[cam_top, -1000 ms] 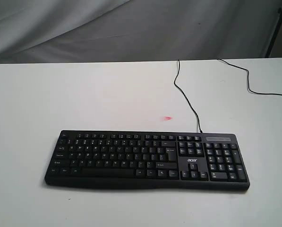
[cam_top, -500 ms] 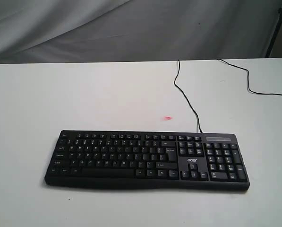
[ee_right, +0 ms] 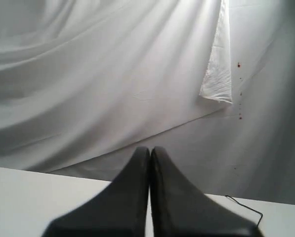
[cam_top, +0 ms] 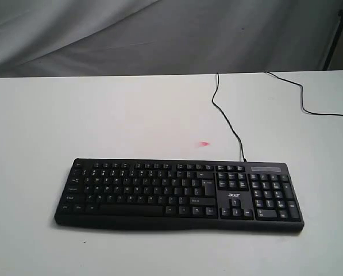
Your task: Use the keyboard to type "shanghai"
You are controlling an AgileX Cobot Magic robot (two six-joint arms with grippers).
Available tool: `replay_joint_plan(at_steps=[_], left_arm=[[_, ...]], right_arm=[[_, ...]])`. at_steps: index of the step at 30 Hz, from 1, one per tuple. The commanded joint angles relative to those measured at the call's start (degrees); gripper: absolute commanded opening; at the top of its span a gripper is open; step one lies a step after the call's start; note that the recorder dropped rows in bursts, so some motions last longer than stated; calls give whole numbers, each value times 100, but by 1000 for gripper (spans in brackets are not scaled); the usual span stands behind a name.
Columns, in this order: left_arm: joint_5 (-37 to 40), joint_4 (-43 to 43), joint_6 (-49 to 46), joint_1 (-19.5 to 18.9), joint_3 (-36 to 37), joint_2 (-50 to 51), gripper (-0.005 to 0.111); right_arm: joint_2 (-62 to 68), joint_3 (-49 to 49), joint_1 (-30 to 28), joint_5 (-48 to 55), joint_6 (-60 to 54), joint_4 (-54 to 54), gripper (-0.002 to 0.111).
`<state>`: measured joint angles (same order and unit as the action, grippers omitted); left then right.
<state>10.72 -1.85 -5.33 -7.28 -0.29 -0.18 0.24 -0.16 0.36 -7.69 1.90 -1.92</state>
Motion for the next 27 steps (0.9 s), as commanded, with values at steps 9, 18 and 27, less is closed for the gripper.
replay_joint_plan(at_steps=[9, 18, 27], left_arm=[[-22, 3, 16, 22, 29, 18, 1], [-22, 3, 16, 22, 29, 18, 1], [-22, 3, 16, 22, 29, 18, 1]], right_arm=[[-24, 16, -36, -2519, 1771, 192, 0], [-19, -1117, -36, -2053, 2463, -546, 0], [1591, -2388, -36, -2063, 3620, -1820, 0]])
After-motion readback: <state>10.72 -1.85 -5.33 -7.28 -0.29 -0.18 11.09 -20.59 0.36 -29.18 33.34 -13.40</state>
